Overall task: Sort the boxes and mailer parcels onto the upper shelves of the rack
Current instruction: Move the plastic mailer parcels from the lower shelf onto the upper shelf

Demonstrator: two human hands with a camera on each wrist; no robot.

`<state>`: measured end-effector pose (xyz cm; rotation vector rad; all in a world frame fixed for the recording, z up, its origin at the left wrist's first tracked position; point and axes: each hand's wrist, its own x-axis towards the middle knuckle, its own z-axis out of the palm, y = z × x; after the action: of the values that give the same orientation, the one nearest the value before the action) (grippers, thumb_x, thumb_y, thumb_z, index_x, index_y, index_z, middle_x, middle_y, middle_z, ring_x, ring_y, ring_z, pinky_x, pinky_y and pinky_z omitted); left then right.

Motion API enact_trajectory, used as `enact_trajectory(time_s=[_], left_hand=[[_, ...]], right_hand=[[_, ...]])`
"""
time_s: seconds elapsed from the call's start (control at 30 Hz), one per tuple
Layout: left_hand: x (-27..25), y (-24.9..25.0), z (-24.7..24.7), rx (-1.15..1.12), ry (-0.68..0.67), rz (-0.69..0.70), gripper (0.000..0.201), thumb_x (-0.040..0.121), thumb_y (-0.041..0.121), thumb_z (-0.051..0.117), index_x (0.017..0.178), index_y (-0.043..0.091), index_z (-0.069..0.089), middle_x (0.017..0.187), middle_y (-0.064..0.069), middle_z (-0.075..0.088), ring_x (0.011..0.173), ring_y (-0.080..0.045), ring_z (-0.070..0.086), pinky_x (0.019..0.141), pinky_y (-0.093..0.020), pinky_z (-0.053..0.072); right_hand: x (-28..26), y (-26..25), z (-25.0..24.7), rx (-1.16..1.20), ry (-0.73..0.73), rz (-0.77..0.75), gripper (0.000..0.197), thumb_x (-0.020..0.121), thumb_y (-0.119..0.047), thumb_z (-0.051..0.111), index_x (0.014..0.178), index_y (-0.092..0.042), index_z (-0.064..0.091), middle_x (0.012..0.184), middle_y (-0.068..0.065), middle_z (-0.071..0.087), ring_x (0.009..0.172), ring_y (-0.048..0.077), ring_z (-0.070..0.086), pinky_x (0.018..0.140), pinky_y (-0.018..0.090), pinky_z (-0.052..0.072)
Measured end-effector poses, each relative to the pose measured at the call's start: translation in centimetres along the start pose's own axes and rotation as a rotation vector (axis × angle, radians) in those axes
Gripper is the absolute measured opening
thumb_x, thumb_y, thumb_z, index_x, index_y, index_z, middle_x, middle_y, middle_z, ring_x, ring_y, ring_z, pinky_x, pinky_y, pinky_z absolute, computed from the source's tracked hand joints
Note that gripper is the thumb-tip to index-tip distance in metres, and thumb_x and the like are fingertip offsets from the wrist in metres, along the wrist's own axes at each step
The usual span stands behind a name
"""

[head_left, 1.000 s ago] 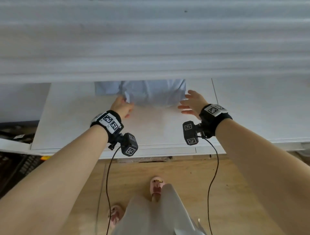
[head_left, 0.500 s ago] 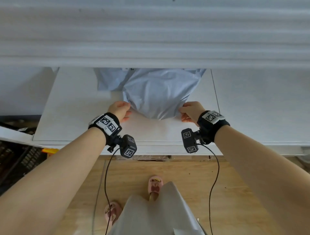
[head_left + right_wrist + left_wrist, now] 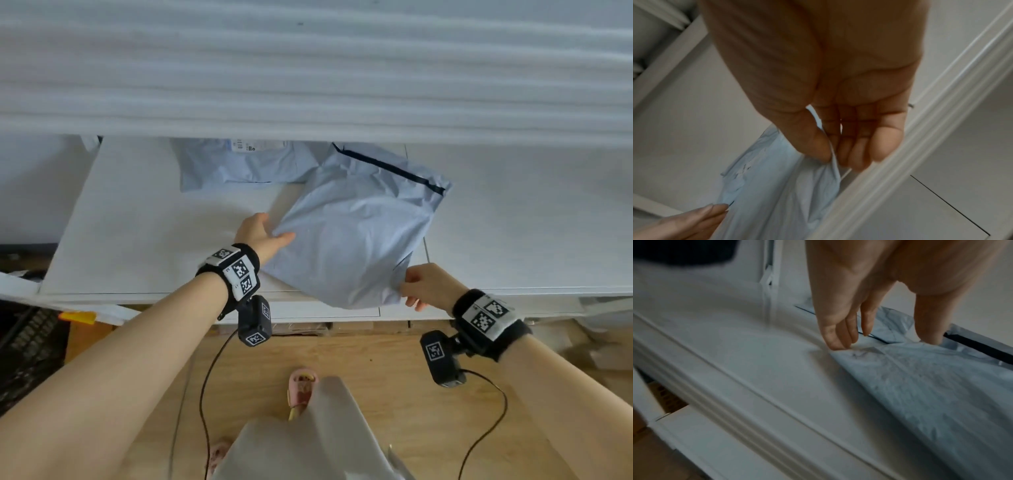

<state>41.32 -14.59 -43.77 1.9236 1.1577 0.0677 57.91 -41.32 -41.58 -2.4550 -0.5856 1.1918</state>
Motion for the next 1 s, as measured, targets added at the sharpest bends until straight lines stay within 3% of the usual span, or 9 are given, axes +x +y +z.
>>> enact_trajectory(time_s=[0.1, 0.2, 0.3, 0.37, 0.47, 0.57, 0.7, 0.8, 1.0], left_hand=[[0.1, 1.7, 1.4, 0.027, -0.083, 0.009, 0.051, 0.073, 0.037, 0.08, 0.108, 0.012, 0.054, 0.104, -0.001, 0.061, 0.104, -0.027, 0.059, 0.075, -0.029, 0.044], [-0.2, 2.2, 2.6, 0.028, -0.226, -0.03, 0.082, 0.069, 0.032, 0.084, 0.136, 0.01, 0.041, 0.133, -0.005, 0.054, 0.119, -0.027, 0.052, 0.099, -0.038, 0.044], [-1.2, 1.7, 3.6, -0.041, -0.318, -0.013, 0.07, 0.07, 0.019, 0.084, 0.13, 0.006, 0.05, 0.127, -0.009, 0.06, 0.117, -0.027, 0.056, 0.099, -0.036, 0.045], [-2.3, 1.4, 3.8, -0.101, -0.346, -0.02, 0.058, 0.072, 0.01, 0.083, 0.123, 0.003, 0.058, 0.121, -0.012, 0.064, 0.112, -0.028, 0.06, 0.099, -0.037, 0.047], [-3.9, 0.7, 3.4, -0.138, -0.359, -0.018, 0.05, 0.072, 0.004, 0.081, 0.119, 0.003, 0.062, 0.117, -0.013, 0.067, 0.106, -0.027, 0.063, 0.097, -0.039, 0.048], [-5.7, -0.6, 2.4, -0.089, -0.361, -0.007, 0.049, 0.072, 0.005, 0.081, 0.117, 0.006, 0.062, 0.115, -0.009, 0.067, 0.1, -0.023, 0.063, 0.091, -0.034, 0.049], [-8.7, -2.5, -0.3, -0.053, -0.314, -0.003, 0.05, 0.068, 0.004, 0.084, 0.113, 0.004, 0.064, 0.114, -0.011, 0.068, 0.099, -0.024, 0.063, 0.09, -0.033, 0.049], [-11.7, -3.3, -2.9, -0.065, -0.268, 0.017, 0.05, 0.066, 0.002, 0.084, 0.111, 0.004, 0.065, 0.113, -0.014, 0.069, 0.103, -0.028, 0.064, 0.097, -0.042, 0.049], [-18.8, -4.3, -8.8, 0.015, -0.209, 0.156, 0.048, 0.068, 0.014, 0.085, 0.111, 0.004, 0.066, 0.108, -0.011, 0.07, 0.099, -0.026, 0.066, 0.096, -0.042, 0.05]], right_hand=[[-0.2, 0.8, -0.8, 0.068, 0.029, 0.032, 0.013, 0.089, -0.012, 0.057, 0.092, -0.004, 0.068, 0.087, 0.012, 0.07, 0.079, 0.025, 0.069, 0.077, 0.036, 0.06], [0.4, 1.0, -1.7, 0.205, 0.166, 0.063, 0.022, 0.087, -0.01, 0.06, 0.104, 0.002, 0.065, 0.102, 0.018, 0.068, 0.093, 0.032, 0.066, 0.086, 0.043, 0.057], [1.1, 0.8, -2.4, 0.456, 0.257, 0.116, 0.044, 0.086, -0.006, 0.064, 0.127, 0.003, 0.053, 0.117, 0.02, 0.063, 0.104, 0.034, 0.062, 0.092, 0.046, 0.053], [1.3, 0.8, -2.5, 0.621, 0.256, 0.14, 0.042, 0.087, -0.005, 0.066, 0.125, 0.005, 0.052, 0.114, 0.021, 0.063, 0.1, 0.034, 0.064, 0.09, 0.045, 0.054], [0.6, 0.7, -2.0, 0.813, 0.174, 0.167, 0.016, 0.087, -0.009, 0.068, 0.097, 0.002, 0.062, 0.092, 0.019, 0.066, 0.071, 0.026, 0.062, 0.07, 0.036, 0.053], [-1.0, 1.1, -0.6, 0.789, 0.109, 0.15, 0.017, 0.085, -0.013, 0.072, 0.096, -0.001, 0.064, 0.083, 0.013, 0.065, 0.06, 0.019, 0.056, 0.058, 0.029, 0.043], [-4.7, 0.9, 1.7, 0.744, 0.099, 0.053, 0.03, 0.083, -0.008, 0.073, 0.11, 0.0, 0.063, 0.109, 0.017, 0.068, 0.092, 0.03, 0.063, 0.094, 0.043, 0.053], [-8.6, -0.3, 3.3, 0.719, 0.142, -0.064, 0.025, 0.083, -0.007, 0.072, 0.107, -0.004, 0.064, 0.111, 0.015, 0.069, 0.099, 0.031, 0.066, 0.092, 0.043, 0.054], [-18.2, -3.1, 5.4, 0.622, 0.28, -0.291, 0.019, 0.084, -0.01, 0.072, 0.102, -0.008, 0.067, 0.106, 0.009, 0.071, 0.097, 0.025, 0.068, 0.087, 0.041, 0.056]])
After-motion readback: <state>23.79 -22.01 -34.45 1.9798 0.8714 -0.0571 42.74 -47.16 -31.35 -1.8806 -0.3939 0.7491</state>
